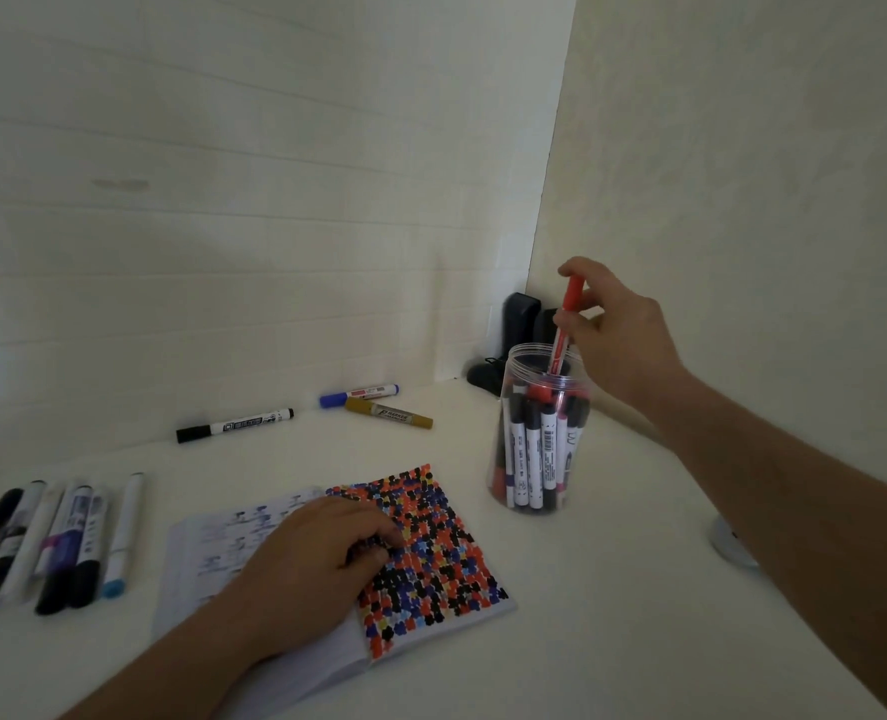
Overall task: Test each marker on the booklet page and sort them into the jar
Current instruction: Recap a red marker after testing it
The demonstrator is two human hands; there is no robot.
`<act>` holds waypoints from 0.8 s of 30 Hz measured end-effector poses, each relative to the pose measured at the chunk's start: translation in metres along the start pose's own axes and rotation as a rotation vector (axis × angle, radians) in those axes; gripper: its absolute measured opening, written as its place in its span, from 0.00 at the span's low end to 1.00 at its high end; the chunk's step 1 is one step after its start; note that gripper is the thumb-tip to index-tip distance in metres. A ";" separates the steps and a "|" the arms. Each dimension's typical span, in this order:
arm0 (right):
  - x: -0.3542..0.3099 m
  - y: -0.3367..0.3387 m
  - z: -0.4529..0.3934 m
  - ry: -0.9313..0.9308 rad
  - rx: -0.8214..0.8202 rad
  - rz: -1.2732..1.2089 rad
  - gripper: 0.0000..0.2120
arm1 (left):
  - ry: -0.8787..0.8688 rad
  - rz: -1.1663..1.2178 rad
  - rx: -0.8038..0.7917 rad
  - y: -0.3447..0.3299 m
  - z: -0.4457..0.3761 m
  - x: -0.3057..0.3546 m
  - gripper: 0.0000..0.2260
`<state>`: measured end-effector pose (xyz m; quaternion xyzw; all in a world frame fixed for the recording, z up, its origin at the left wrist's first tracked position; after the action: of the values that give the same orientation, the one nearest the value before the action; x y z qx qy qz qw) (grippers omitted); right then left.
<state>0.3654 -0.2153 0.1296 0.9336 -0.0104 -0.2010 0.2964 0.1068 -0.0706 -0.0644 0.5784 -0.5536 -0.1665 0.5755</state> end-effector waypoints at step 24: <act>0.022 0.002 0.006 -0.215 0.148 -0.243 0.19 | -0.005 -0.026 0.010 -0.002 -0.001 -0.004 0.09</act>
<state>0.3836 -0.2233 0.1175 0.9204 0.0564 -0.3326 0.1975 0.1074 -0.0677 -0.0673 0.5879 -0.5484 -0.1727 0.5690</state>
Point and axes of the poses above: each hand's wrist, its own z-axis away from the middle knuckle, its own y-axis out of the back of the hand, x = y × z, the point moved 8 cm from there along -z, towards the middle knuckle, and after that the axes turned 9 degrees about y, right-handed, at the moved point
